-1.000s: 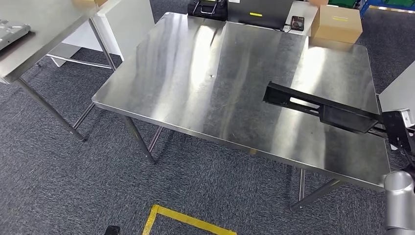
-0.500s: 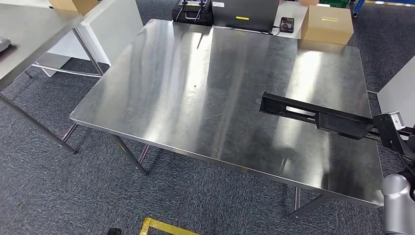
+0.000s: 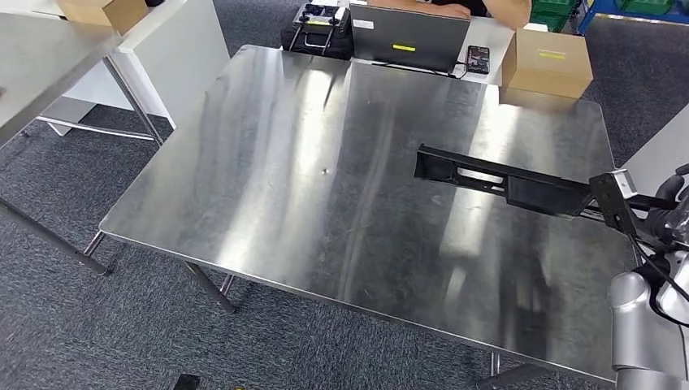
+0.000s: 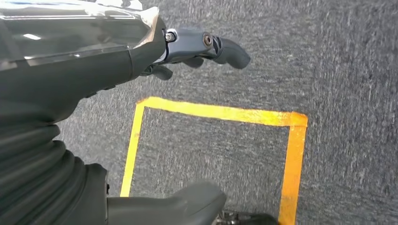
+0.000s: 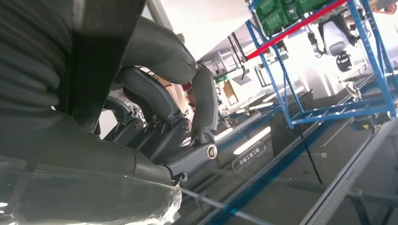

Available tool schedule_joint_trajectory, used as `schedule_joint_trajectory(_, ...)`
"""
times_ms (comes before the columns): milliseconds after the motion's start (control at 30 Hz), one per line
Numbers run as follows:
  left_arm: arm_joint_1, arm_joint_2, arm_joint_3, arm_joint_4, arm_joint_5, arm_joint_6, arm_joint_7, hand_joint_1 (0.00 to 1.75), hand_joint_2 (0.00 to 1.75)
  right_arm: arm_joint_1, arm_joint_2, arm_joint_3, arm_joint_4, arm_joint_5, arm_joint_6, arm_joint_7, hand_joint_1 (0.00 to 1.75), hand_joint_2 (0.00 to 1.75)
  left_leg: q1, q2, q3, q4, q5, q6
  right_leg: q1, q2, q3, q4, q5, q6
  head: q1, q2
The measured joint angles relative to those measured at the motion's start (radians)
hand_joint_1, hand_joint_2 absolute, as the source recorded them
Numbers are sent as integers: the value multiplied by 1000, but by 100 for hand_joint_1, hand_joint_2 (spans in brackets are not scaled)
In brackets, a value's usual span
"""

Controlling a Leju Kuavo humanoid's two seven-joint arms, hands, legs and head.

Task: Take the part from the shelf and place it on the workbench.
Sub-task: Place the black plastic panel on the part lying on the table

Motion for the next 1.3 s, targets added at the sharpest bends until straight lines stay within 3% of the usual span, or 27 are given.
schedule_joint_trajectory(33,1,-2,0,0,-1,0,1,0,175,-1,3,3,3,7,1,2,175,175,1,-1,14,2,-12,-4,-3,-1,-11,-27,-9,10,0,0)
schedule_joint_trajectory(67,2,-2,0,0,-2,0,3,0,175,-4,7,6,6,16,4,3,175,175,2,-2,28,5,-25,-8,-7,-2,-10,-78,11,29,0,0)
schedule_joint_trajectory(100,2,-3,0,0,-4,0,4,0,175,-7,11,11,11,26,6,5,175,175,3,-2,36,9,-39,-14,-12,-6,0,-140,65,56,1,0)
schedule_joint_trajectory(133,1,-2,0,0,-6,0,5,0,175,-12,15,16,17,34,8,7,175,175,3,-2,46,17,-52,-19,-12,-11,9,-196,127,74,1,0)
schedule_joint_trajectory(167,0,-2,0,0,-7,-1,5,0,175,-19,20,22,23,42,10,9,175,175,2,-2,48,25,-64,-25,-10,-15,19,-232,180,76,2,0)
schedule_joint_trajectory(200,-1,-1,0,0,-8,-4,4,0,175,-29,26,28,29,51,11,12,175,175,0,-1,48,31,-73,-30,-8,-17,23,-249,218,67,2,0)
schedule_joint_trajectory(233,-2,-1,0,0,-8,-8,2,0,175,-43,33,34,34,59,11,15,175,175,-1,1,49,38,-78,-33,-4,-16,23,-252,227,48,2,0)
schedule_joint_trajectory(267,-5,-1,0,0,-9,-13,-1,0,175,-60,41,40,39,68,10,18,175,175,-1,2,44,42,-81,-36,-6,-13,26,-251,227,29,1,0)
schedule_joint_trajectory(333,-10,-3,0,0,-11,-24,-11,0,175,-105,62,53,53,86,5,23,175,175,2,5,19,86,-88,-46,-11,-9,31,-252,225,11,0,0)
schedule_joint_trajectory(367,-14,-4,0,0,-14,-29,-17,0,175,-133,72,60,64,95,2,26,175,175,6,7,-9,133,-99,-54,-14,-8,35,-253,222,5,-1,0)
schedule_joint_trajectory(467,-24,-9,-2,0,-29,-49,-25,0,175,-234,106,85,122,133,-1,36,175,175,26,13,-137,322,-163,-80,-15,-6,46,-254,211,-10,-3,0)
schedule_joint_trajectory(500,-25,-10,-2,0,-32,-60,-25,0,175,-267,115,94,146,145,0,39,175,175,32,15,-167,350,-170,-85,-15,-6,50,-254,208,-13,-3,0)
schedule_joint_trajectory(533,-25,-11,-2,0,-32,-72,-25,0,175,-296,123,103,169,155,1,41,175,175,38,17,-177,341,-155,-89,-16,-5,56,-254,204,-14,-4,0)
schedule_joint_trajectory(567,-26,-11,-2,0,-32,-84,-25,0,175,-321,129,110,190,163,2,42,175,175,42,19,-168,296,-118,-90,-17,-5,63,-254,199,-13,-3,0)
schedule_joint_trajectory(633,-28,-12,-2,0,-35,-106,-24,0,175,-361,141,122,227,171,3,45,175,175,48,21,-119,157,-29,-89,-17,-5,77,-254,189,-4,-3,0)
schedule_joint_trajectory(700,-30,-12,-3,0,-37,-128,-24,0,175,-391,148,129,260,174,3,51,175,175,46,21,-84,73,-2,-82,-12,-6,80,-253,181,7,-3,0)
schedule_joint_trajectory(767,-31,-15,-3,0,-38,-147,-23,0,175,-414,152,131,292,175,3,58,175,175,41,19,-77,66,-9,-72,-6,-7,78,-255,174,19,-3,0)
schedule_joint_trajectory(833,-31,-18,-5,-1,-41,-158,-26,0,175,-424,153,133,315,172,3,61,87,87,37,18,-70,64,0,-60,-5,-9,76,-245,164,27,-2,0)
schedule_joint_trajectory(900,-33,-19,-8,-1,-44,-160,-29,0,175,-429,150,132,330,169,3,62,0,0,31,15,-66,63,3,-55,-6,-11,76,-238,169,12,0,0)
schedule_joint_trajectory(967,-34,-19,-10,-1,-47,-159,-28,0,175,-433,146,131,343,165,5,63,0,0,22,10,-67,67,0,-54,-6,-13,85,-252,175,-11,1,0)
schedule_joint_trajectory(1000,-34,-19,-10,-1,-49,-158,-25,0,175,-434,144,131,349,162,5,64,0,0,19,8,-67,67,-1,-53,-8,-14,88,-259,169,-18,1,0)
schedule_joint_trajectory(1133,-33,-20,-12,-1,-57,-163,-3,0,0,-431,135,125,367,151,4,64,0,0,18,5,-67,67,-5,-45,-9,-15,89,-271,168,-19,2,0)
schedule_joint_trajectory(1233,-33,-19,-15,-1,-64,-170,20,0,0,-423,128,122,374,146,5,64,0,0,18,5,-67,67,-7,-42,-9,-14,90,-276,170,-15,2,0)
schedule_joint_trajectory(1300,-33,-19,-17,-1,-69,-178,36,0,0,-413,124,120,378,142,5,64,0,0,17,5,-67,67,-7,-41,-9,-14,91,-279,172,-7,1,0)
